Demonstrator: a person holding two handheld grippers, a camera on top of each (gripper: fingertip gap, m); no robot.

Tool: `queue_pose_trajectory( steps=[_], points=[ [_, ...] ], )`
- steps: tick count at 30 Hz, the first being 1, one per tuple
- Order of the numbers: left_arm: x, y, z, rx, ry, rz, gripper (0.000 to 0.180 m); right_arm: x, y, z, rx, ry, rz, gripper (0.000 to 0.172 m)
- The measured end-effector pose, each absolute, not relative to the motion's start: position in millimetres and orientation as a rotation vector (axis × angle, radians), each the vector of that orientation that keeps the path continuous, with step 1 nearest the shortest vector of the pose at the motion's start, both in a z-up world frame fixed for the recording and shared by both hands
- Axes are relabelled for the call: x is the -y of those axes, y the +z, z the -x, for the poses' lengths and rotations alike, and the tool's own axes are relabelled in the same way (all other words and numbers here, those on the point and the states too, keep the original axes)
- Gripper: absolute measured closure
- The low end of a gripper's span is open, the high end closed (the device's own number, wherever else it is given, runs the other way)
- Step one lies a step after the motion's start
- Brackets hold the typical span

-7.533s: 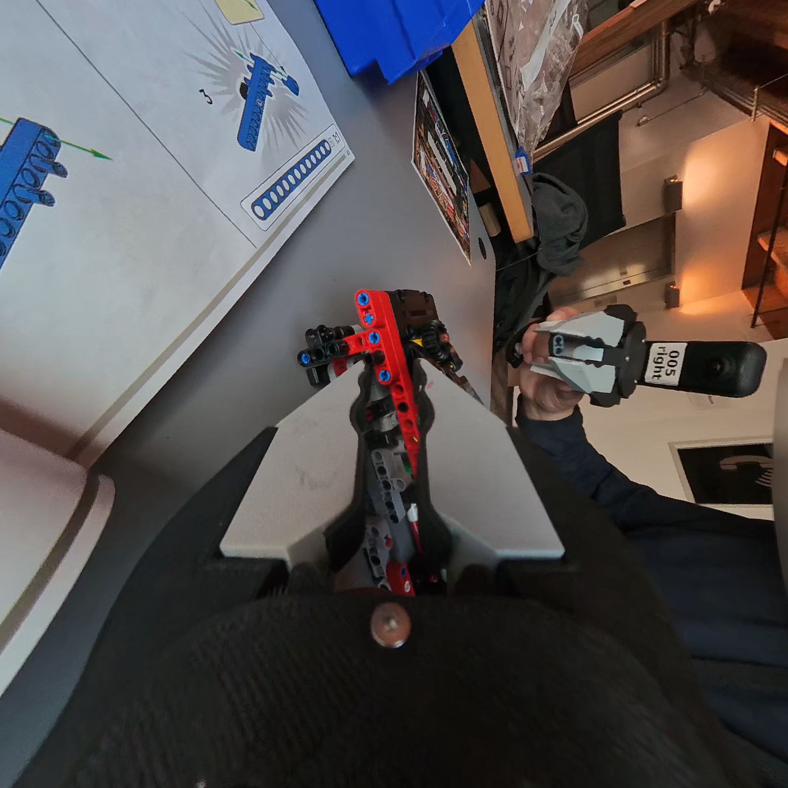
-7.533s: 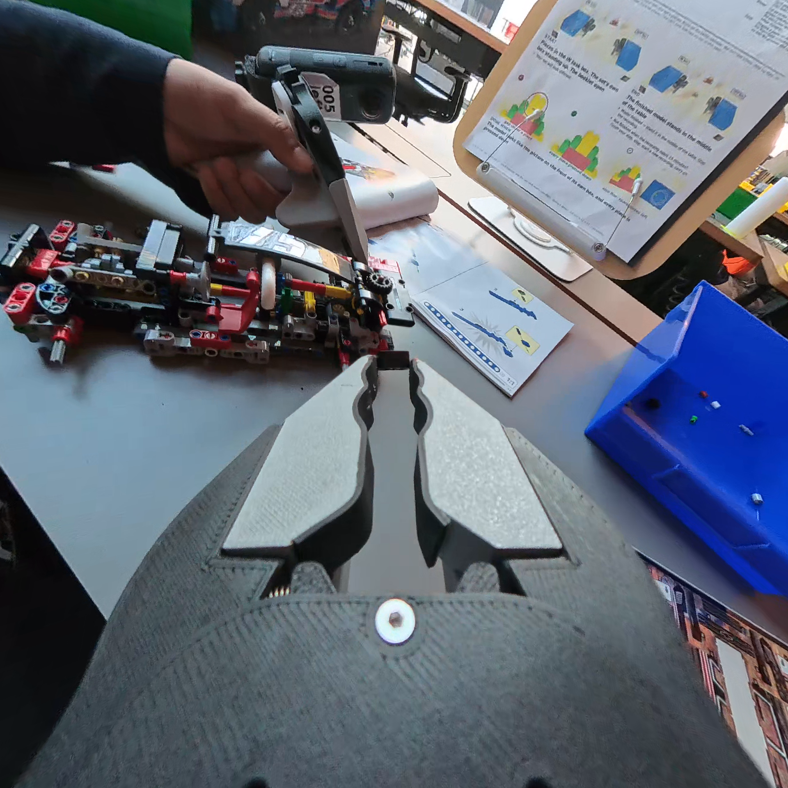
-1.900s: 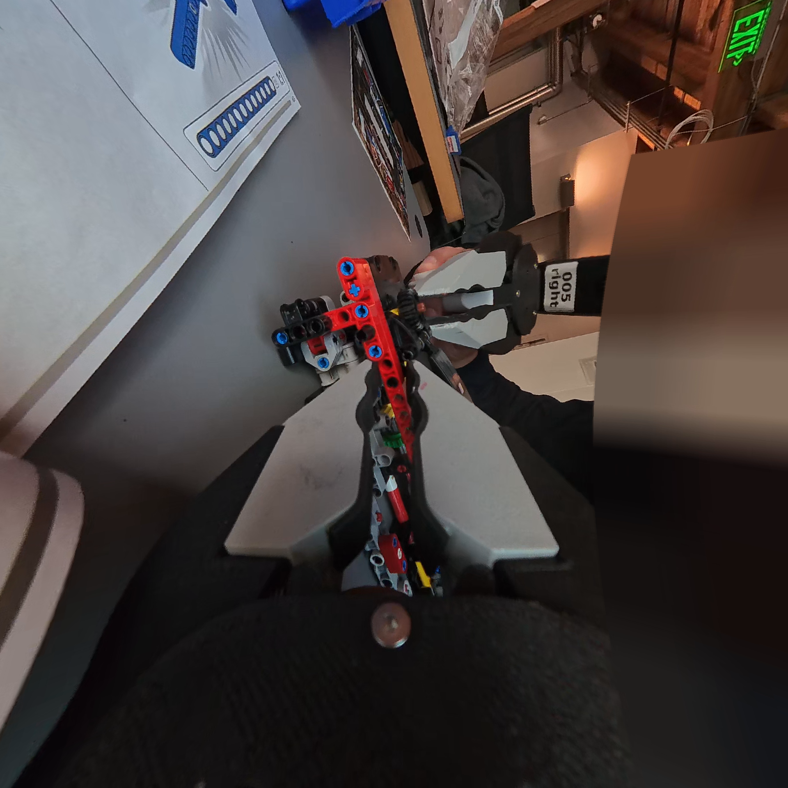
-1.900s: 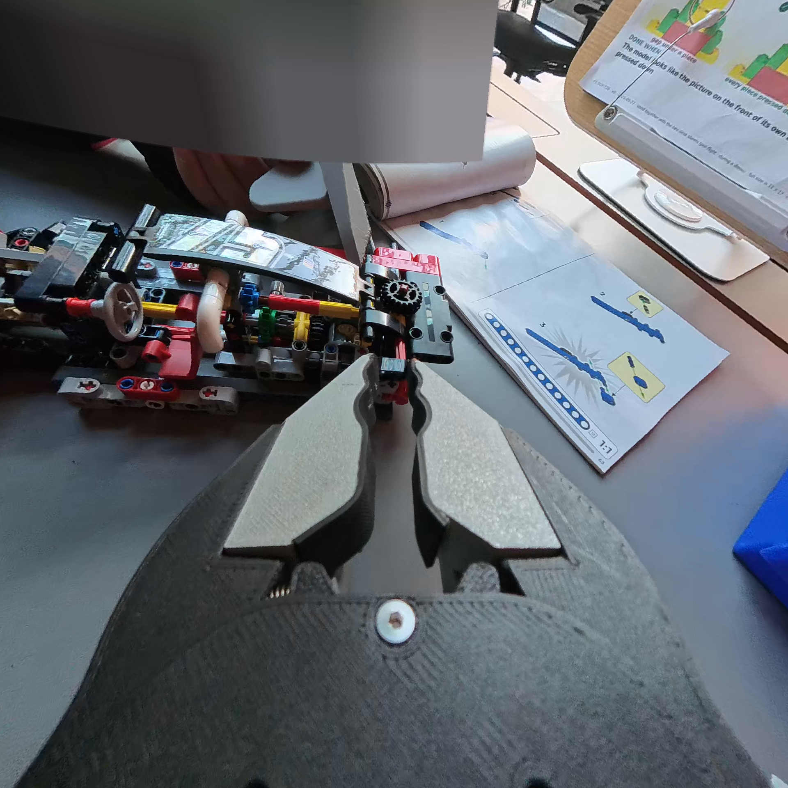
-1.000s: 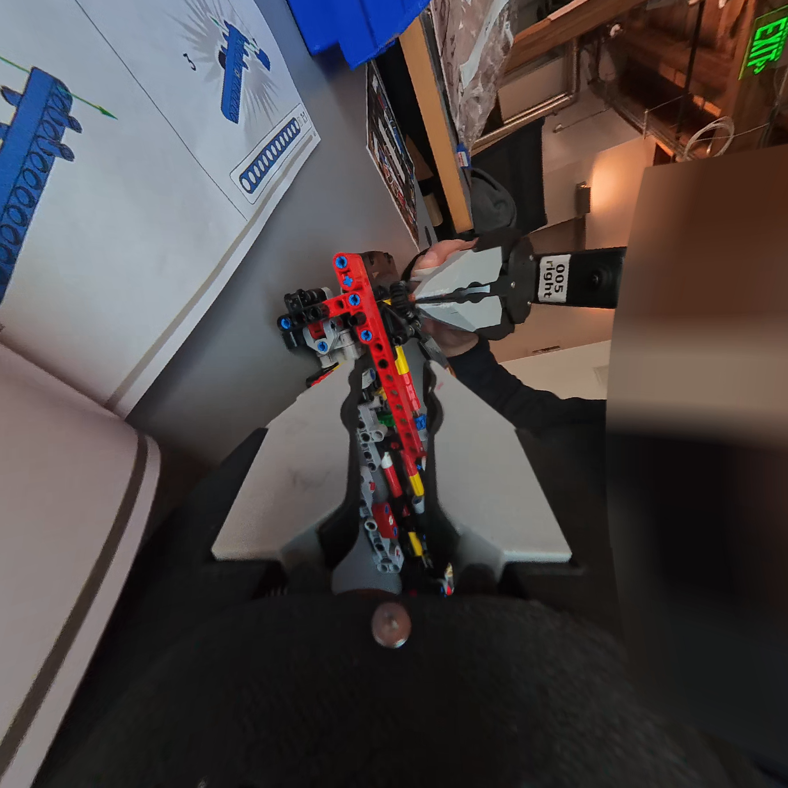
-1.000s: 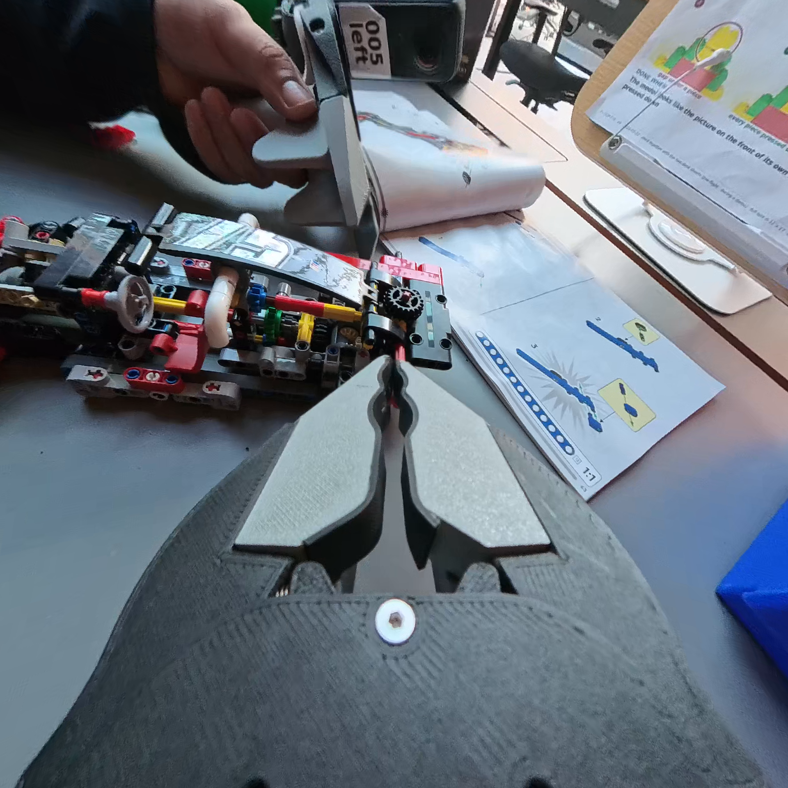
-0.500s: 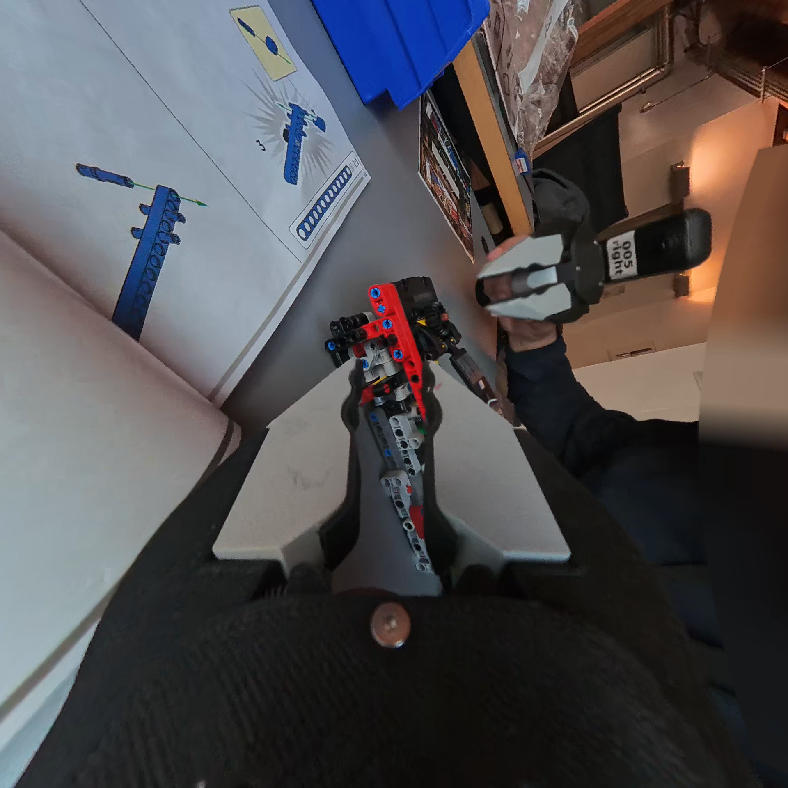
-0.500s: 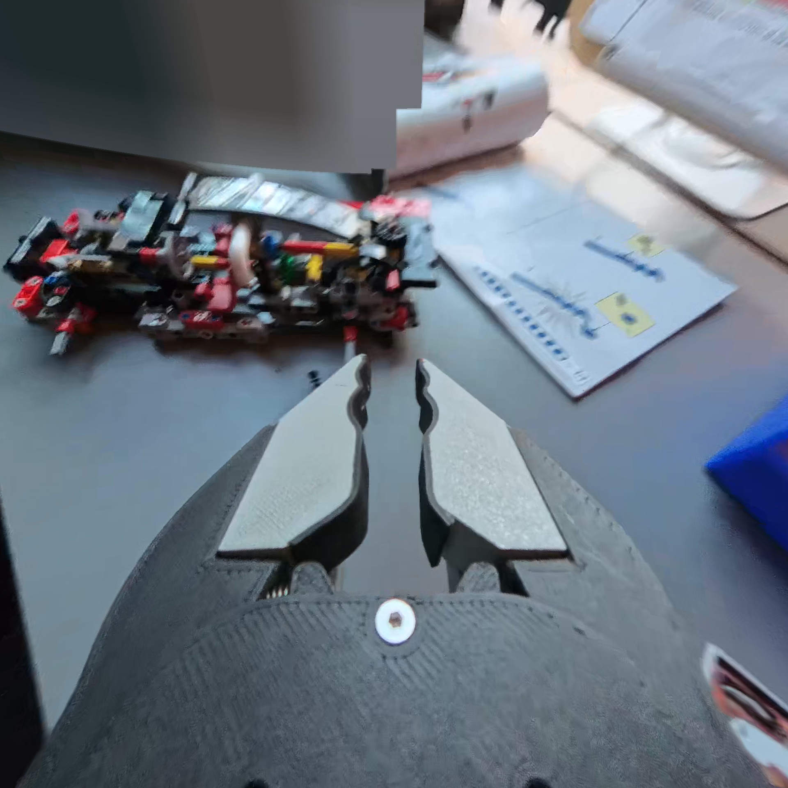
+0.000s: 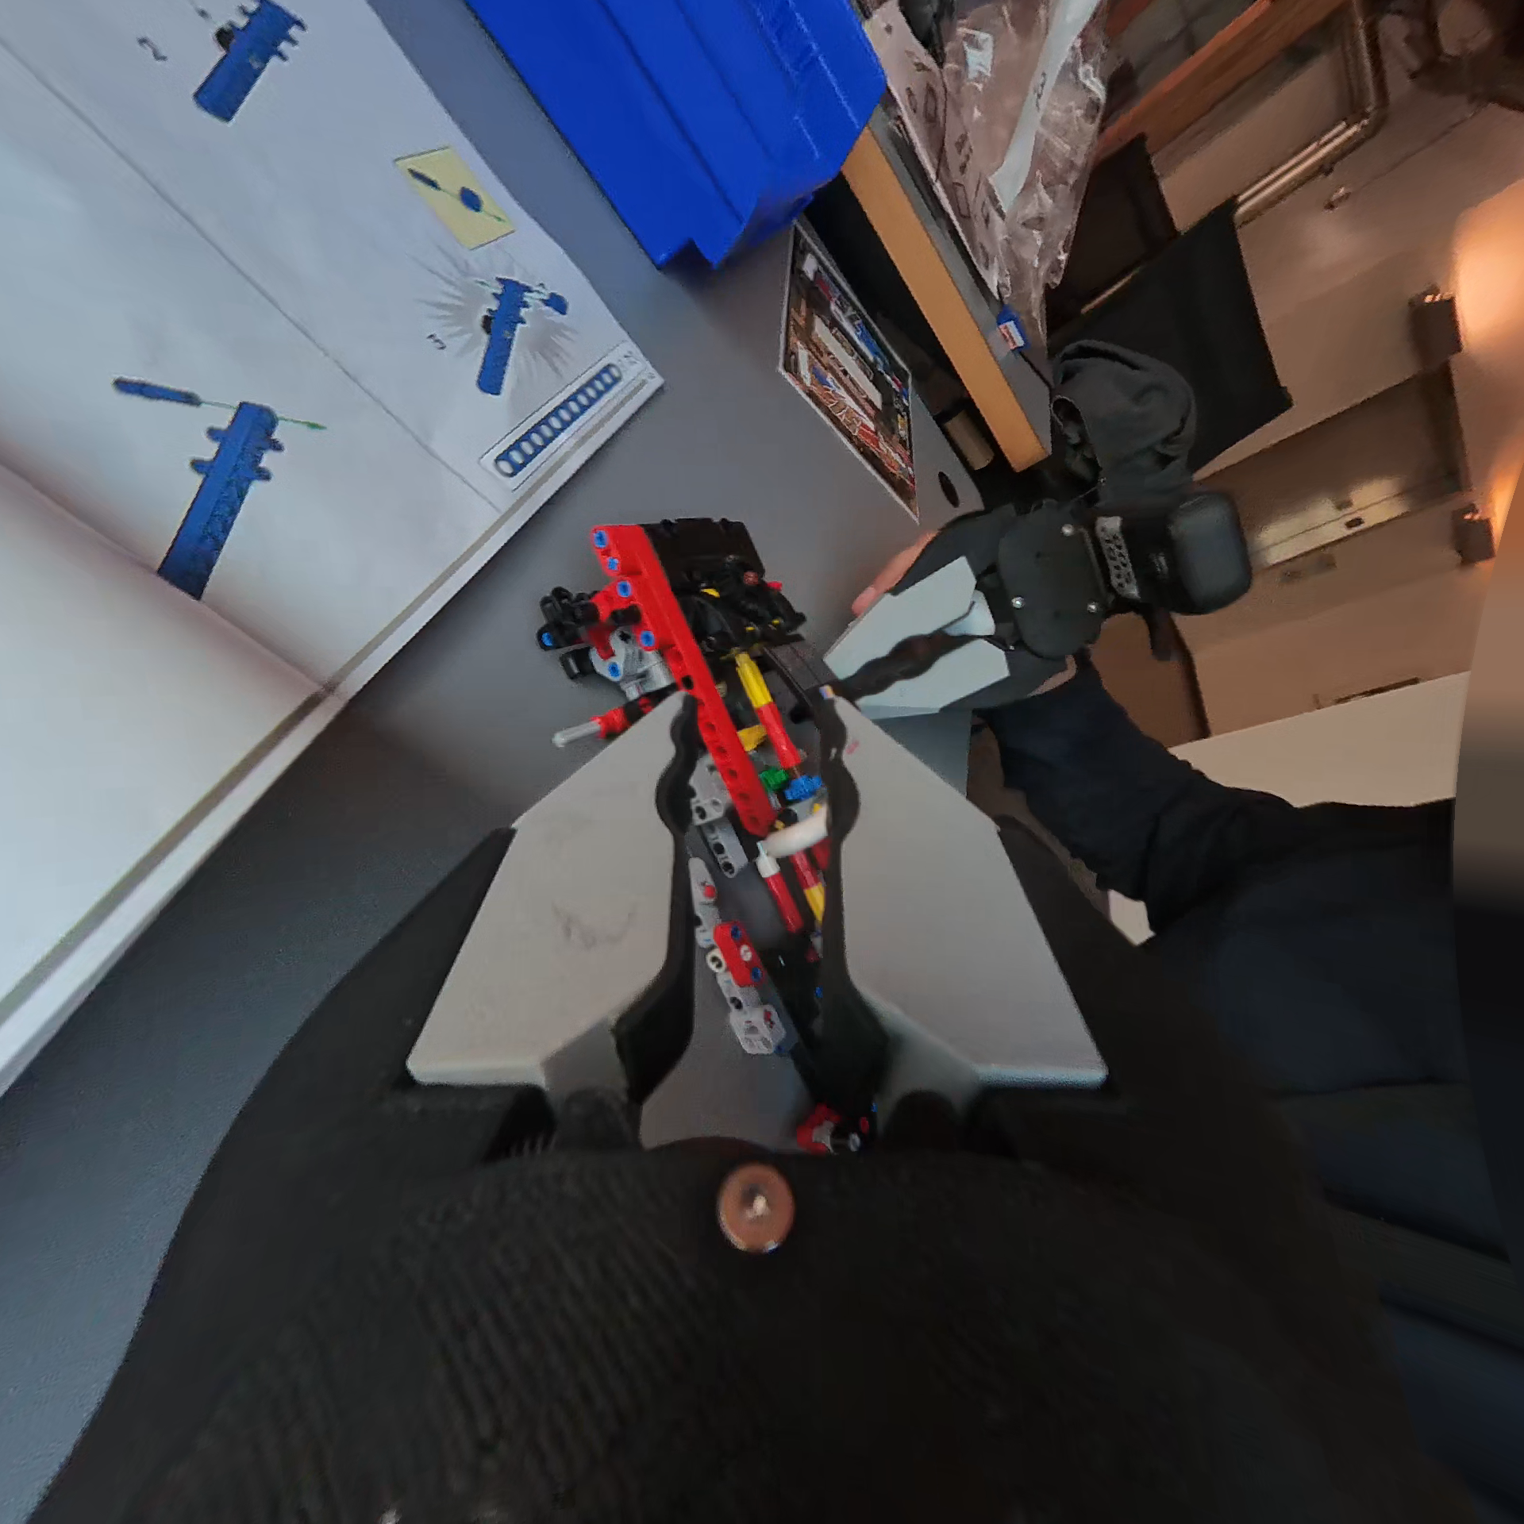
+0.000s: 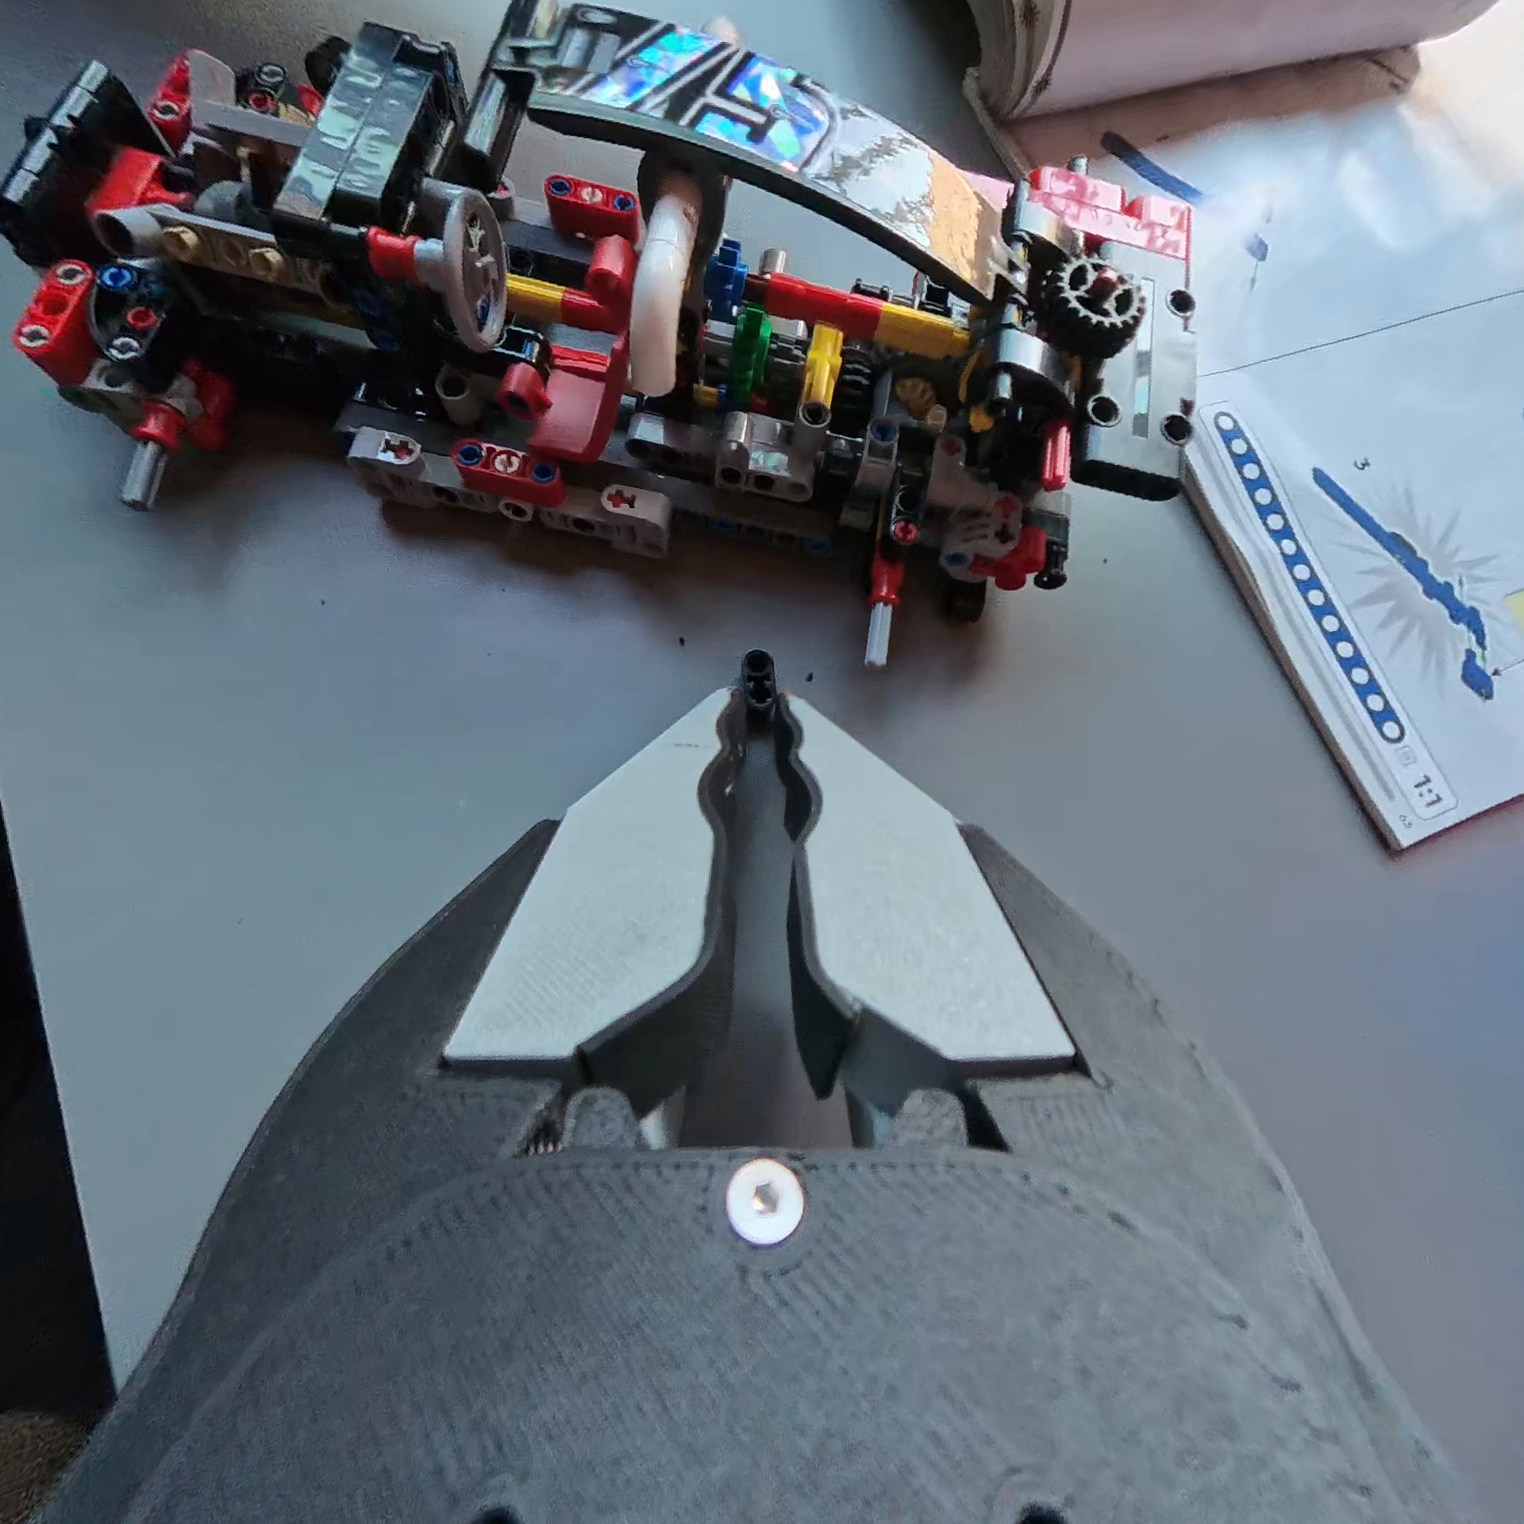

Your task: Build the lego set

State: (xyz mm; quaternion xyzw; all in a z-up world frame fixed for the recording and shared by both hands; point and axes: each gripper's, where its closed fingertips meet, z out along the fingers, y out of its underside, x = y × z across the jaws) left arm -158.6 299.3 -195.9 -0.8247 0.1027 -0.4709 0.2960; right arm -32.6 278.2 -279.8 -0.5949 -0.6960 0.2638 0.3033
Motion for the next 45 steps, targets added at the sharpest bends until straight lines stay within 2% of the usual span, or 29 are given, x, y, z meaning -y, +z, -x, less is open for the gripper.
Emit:
queue_pose_trajectory(
  steps=[6,14,18,27,31,37,42,45],
  points=[
    [-265.9,-176.1,108.9,-0.589,-1.163,2.154,0.155,-274.4,-269.9,32.4,1.798,0.709,1.569,0.168],
    [-239.4,-173.7,39.7,-1.036,-0.959,2.077,0.153,-246.2,-202.6,28.3,1.663,0.837,1.445,0.168],
    [-231.5,-176.9,25.3,-1.075,-0.975,2.083,0.154,-235.4,-182.2,24.2,1.618,0.877,1.402,0.168],
    [-218.6,-173.4,12.8,-1.066,-1.087,2.083,0.163,-217.9,-174.9,20.9,1.677,0.841,1.377,0.169],
    [-217.3,-172.2,10.6,-1.084,-1.061,2.059,0.172,-217.4,-173.4,19.4,1.689,0.842,1.399,0.168],
    [-238.2,-158.6,12.2,-0.709,-1.164,1.993,0.173,-237.8,-163.3,15.0,1.505,0.717,1.409,0.167],
    [-247.1,-131.4,18.3,-0.054,-1.678,1.734,0.174,-240.8,-144.3,16.1,1.277,0.643,1.382,0.153],
    [-243.8,-128.6,15.7,0.21,-1.943,1.622,0.175,-241.9,-138.0,19.6,1.234,0.493,1.356,0.154]
  ],
)
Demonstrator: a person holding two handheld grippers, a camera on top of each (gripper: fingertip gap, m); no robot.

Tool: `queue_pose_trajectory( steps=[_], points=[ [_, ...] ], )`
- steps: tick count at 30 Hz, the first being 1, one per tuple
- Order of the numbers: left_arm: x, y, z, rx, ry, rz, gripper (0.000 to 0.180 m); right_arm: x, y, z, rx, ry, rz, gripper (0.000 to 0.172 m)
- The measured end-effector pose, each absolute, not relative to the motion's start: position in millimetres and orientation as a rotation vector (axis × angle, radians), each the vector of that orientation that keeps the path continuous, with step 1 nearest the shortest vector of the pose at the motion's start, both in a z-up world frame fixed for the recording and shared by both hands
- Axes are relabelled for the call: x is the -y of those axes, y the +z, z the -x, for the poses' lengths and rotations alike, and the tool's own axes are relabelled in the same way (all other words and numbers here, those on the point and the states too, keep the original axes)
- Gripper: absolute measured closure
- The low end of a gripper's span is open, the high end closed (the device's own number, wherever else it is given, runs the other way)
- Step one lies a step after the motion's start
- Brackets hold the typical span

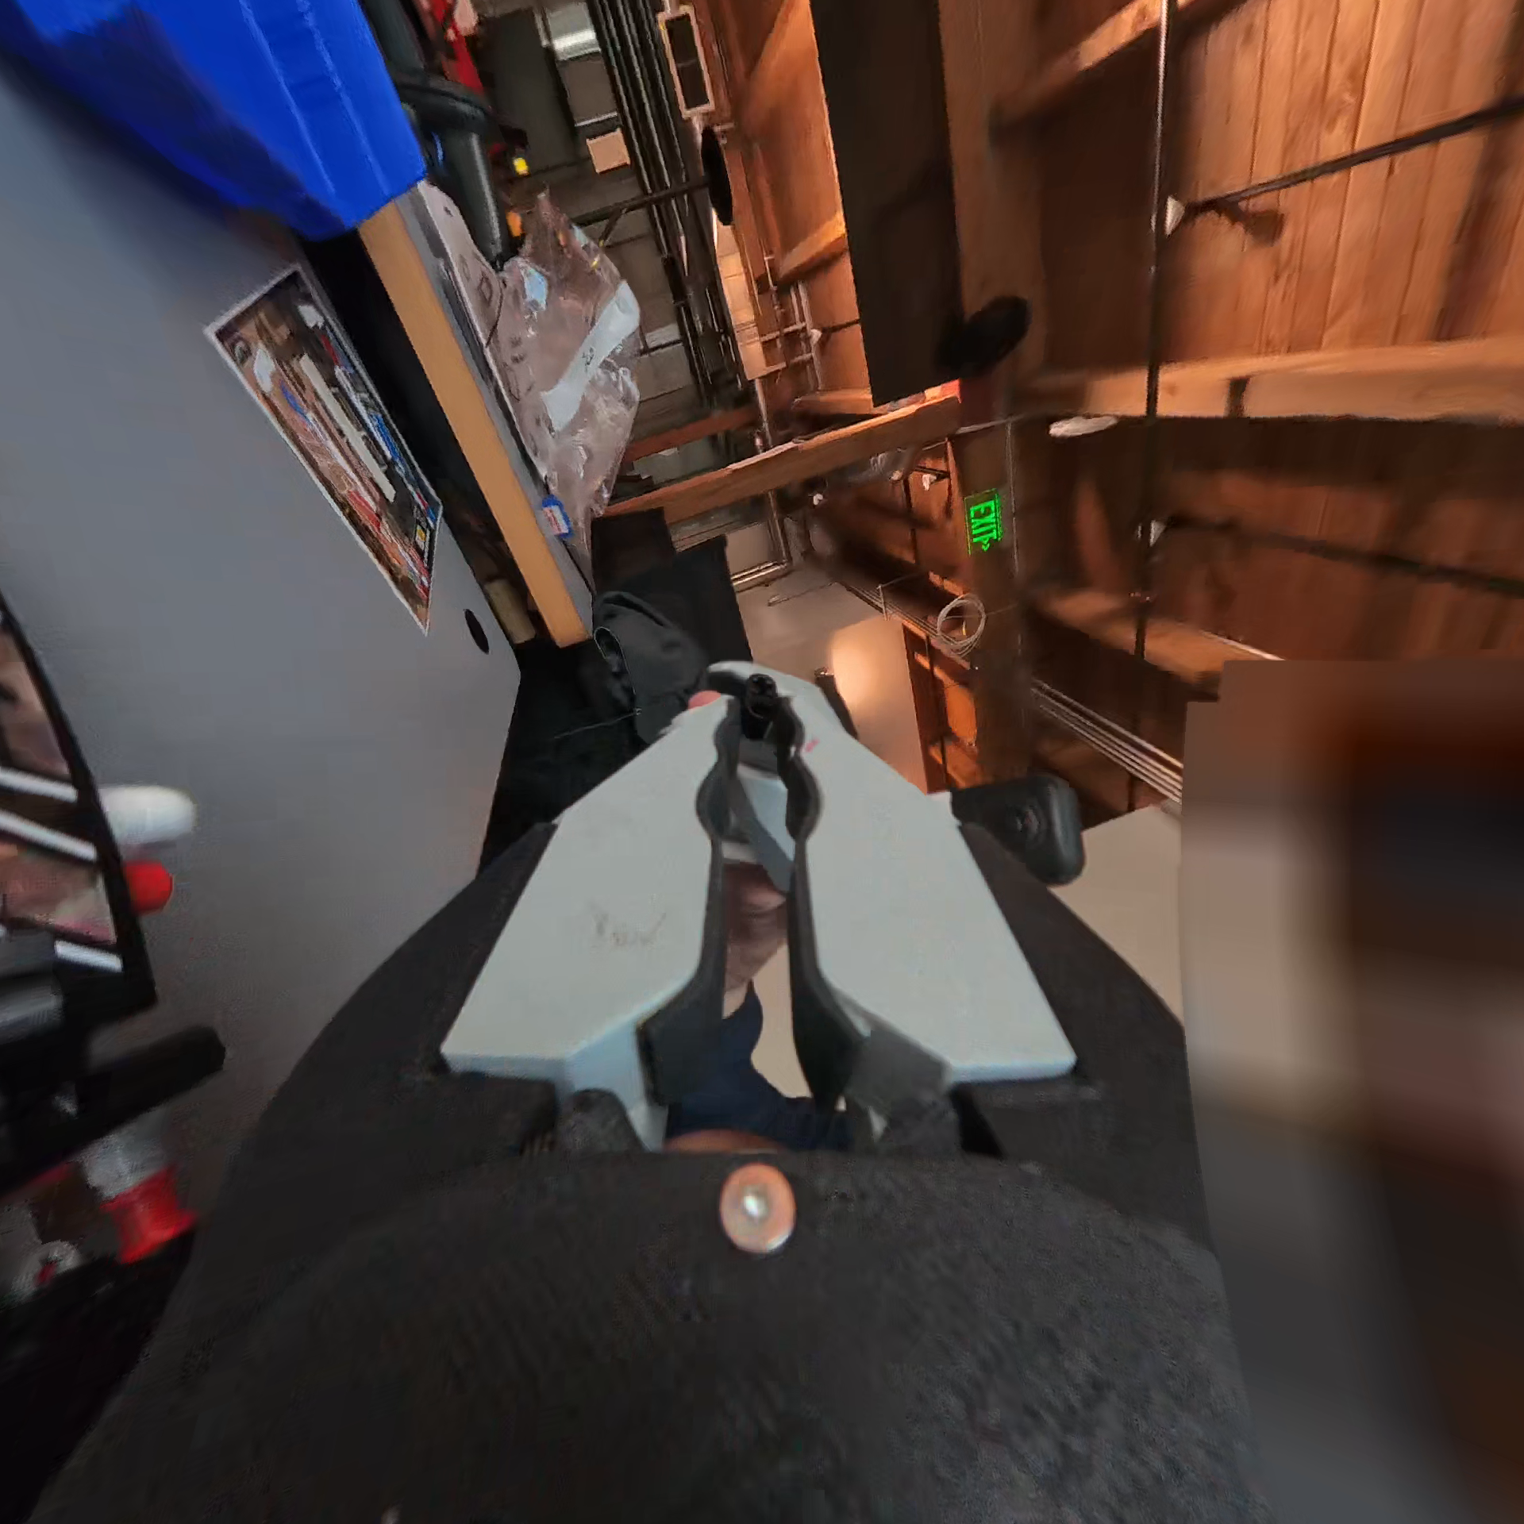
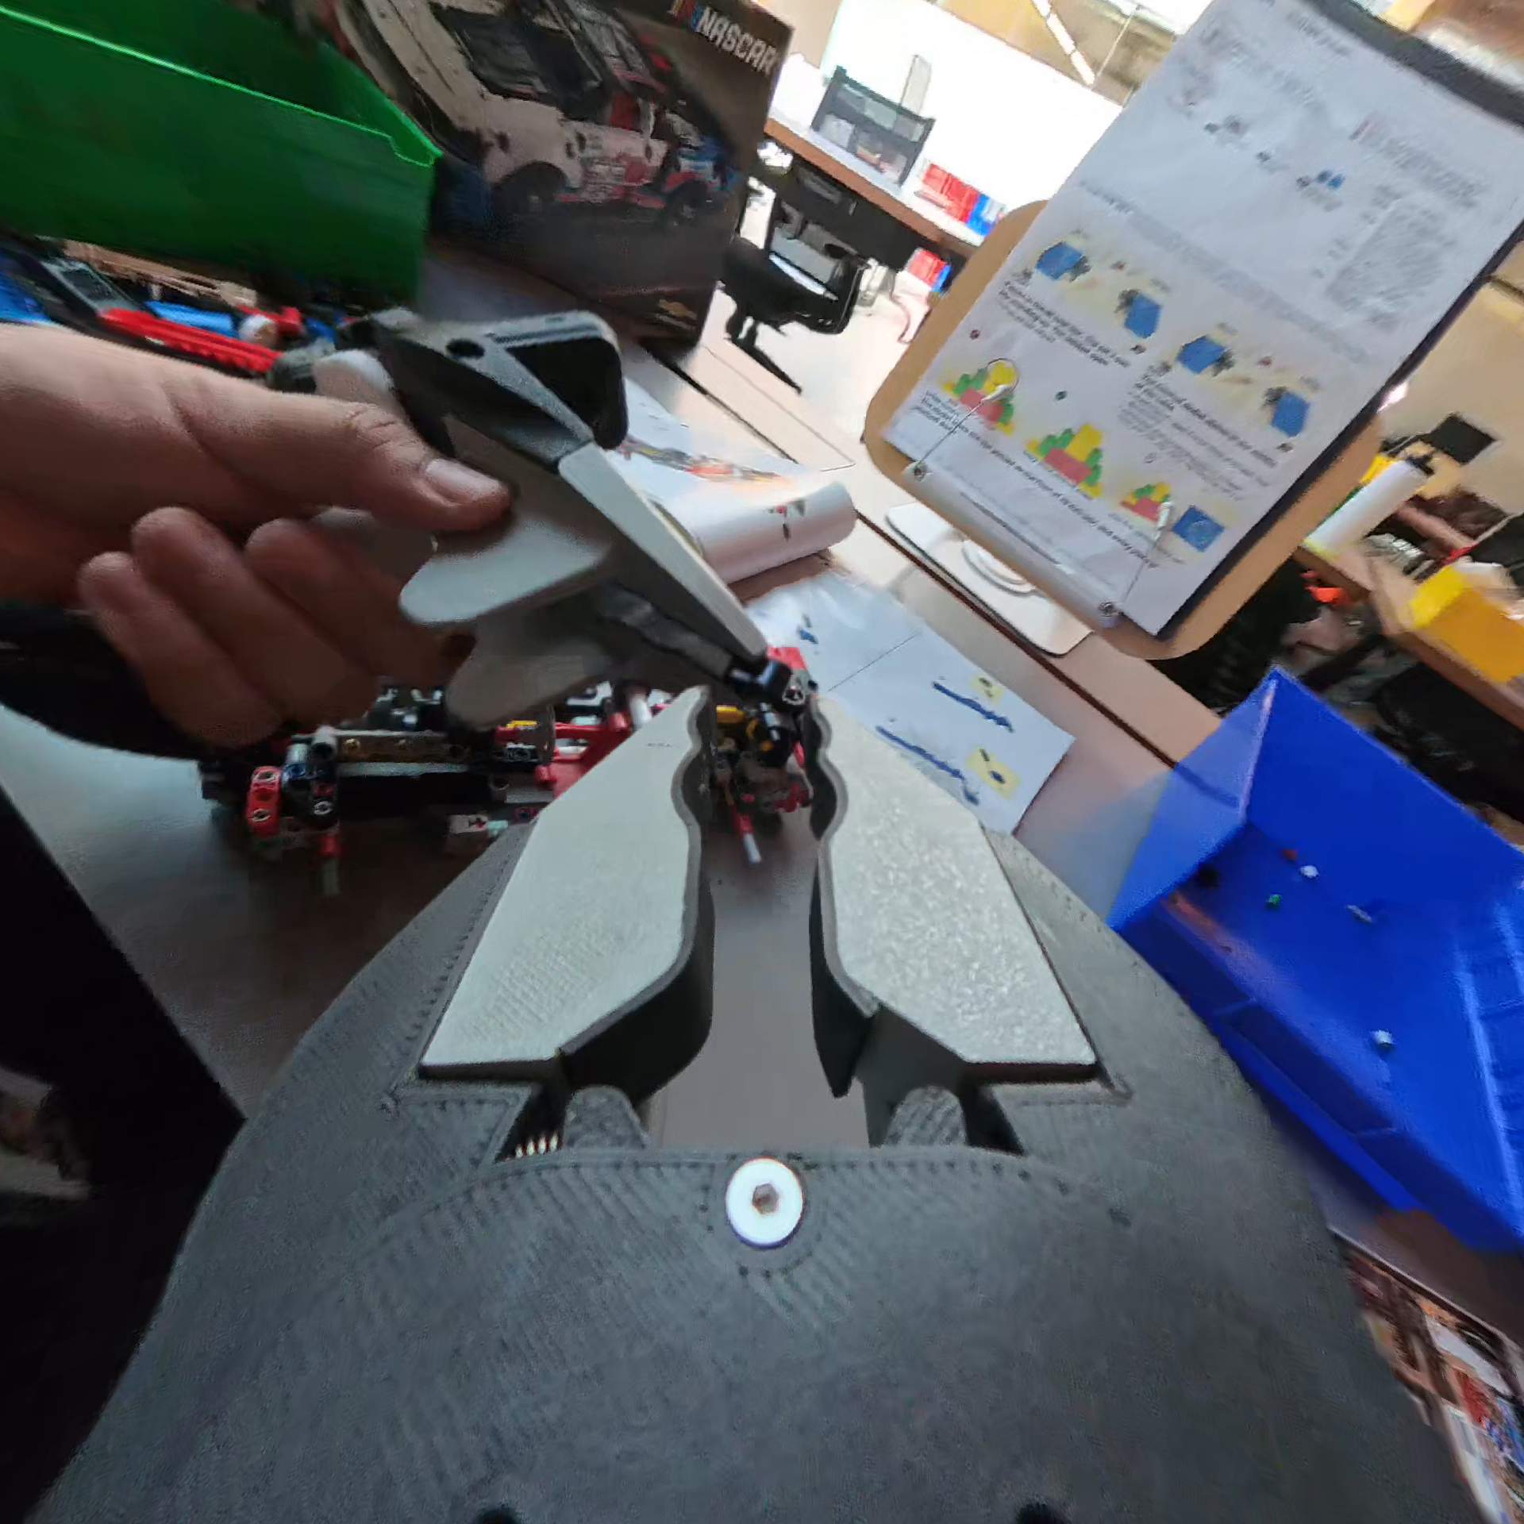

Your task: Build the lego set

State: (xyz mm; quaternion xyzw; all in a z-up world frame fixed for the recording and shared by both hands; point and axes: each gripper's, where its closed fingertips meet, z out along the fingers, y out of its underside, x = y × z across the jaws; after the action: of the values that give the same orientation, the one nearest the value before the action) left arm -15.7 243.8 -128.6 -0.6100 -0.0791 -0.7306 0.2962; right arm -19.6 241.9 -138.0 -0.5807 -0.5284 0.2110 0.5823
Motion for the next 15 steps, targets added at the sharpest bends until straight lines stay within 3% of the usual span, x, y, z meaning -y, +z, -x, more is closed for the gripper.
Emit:
queue_pose_trajectory(
  steps=[8,15],
  points=[
    [-238.8,-106.6,14.3,0.214,-1.886,1.542,0.175,-238.8,-119.1,24.3,1.159,0.362,1.301,0.165],
    [-240.5,-114.9,15.5,0.232,-1.876,1.561,0.174,-239.4,-128.8,27.2,1.138,0.418,1.337,0.162]
  ],
)
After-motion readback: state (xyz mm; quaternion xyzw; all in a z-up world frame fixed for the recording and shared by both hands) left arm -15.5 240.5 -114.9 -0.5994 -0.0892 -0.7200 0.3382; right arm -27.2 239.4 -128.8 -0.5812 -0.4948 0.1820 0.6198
